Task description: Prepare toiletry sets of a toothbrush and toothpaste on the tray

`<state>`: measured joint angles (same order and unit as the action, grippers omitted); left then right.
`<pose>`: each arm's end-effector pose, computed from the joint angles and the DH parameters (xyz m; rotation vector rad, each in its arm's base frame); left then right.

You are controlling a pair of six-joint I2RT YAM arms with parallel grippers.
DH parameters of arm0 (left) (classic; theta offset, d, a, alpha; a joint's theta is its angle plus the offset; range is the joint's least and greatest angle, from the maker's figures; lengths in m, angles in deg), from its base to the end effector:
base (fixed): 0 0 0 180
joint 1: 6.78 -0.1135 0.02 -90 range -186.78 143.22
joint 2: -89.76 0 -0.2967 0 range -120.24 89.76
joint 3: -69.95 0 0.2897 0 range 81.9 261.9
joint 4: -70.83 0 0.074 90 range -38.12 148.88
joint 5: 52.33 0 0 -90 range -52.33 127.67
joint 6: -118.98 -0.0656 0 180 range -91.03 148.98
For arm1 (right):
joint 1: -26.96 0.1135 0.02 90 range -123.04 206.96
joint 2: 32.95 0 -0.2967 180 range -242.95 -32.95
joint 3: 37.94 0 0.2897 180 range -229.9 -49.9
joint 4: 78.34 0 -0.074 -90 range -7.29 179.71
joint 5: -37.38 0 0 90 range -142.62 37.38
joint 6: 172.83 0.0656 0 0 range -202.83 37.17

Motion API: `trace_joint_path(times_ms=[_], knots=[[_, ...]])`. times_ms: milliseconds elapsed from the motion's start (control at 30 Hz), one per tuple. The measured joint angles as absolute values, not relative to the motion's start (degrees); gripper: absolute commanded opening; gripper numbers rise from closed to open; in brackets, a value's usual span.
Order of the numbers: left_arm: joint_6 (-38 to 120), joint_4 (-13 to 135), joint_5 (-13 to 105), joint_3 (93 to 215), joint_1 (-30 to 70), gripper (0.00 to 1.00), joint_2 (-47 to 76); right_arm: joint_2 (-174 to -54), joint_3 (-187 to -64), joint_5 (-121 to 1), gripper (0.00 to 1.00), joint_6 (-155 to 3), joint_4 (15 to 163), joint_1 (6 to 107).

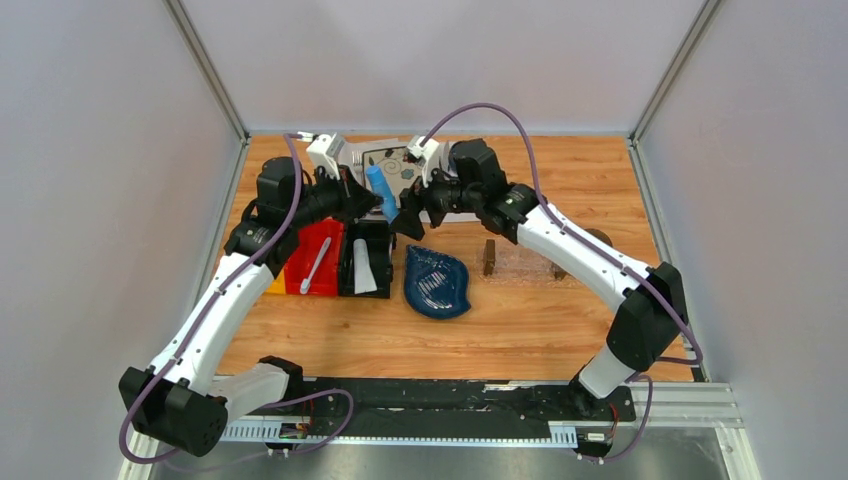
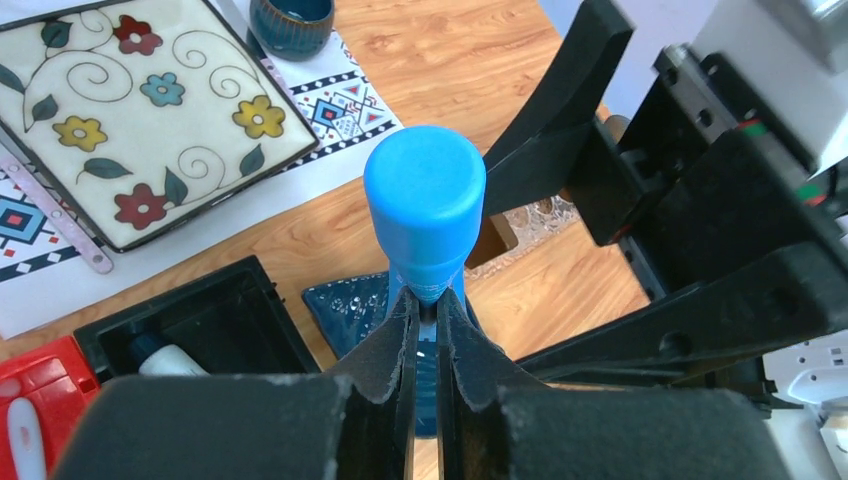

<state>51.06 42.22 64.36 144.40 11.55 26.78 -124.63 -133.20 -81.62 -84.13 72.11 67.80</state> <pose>0.2716 -0.1210 0.3963 0.2720 1.9215 -0.9128 0.3090 0.3091 0.3706 -1.0544 1.8077 0.9397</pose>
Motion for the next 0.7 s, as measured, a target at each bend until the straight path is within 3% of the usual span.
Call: trace_joint_path(times_ms=[167,367,567,700], knots=[[52.1,42.9,64.5,144.4,11.5,0.0,26.8,-126.3,-133.2,-81.3,0.79,-83.3,72.6,69.4],[53.2,43.8,64.6,144.4,11.5,0.0,26.9,-127.4,-133.2,-80.3,0.64,-82.4,73.3,70.3],[54.1,44.6,64.8,143.6,11.2,0.0,28.0,-127.6,-133.2,-79.3,0.36,-82.1,74.3,70.3],[54.8,45.2,64.8,142.9,10.9,0.0,28.3,-127.6,-133.2,-79.3,0.13,-82.2,74.2,70.3]])
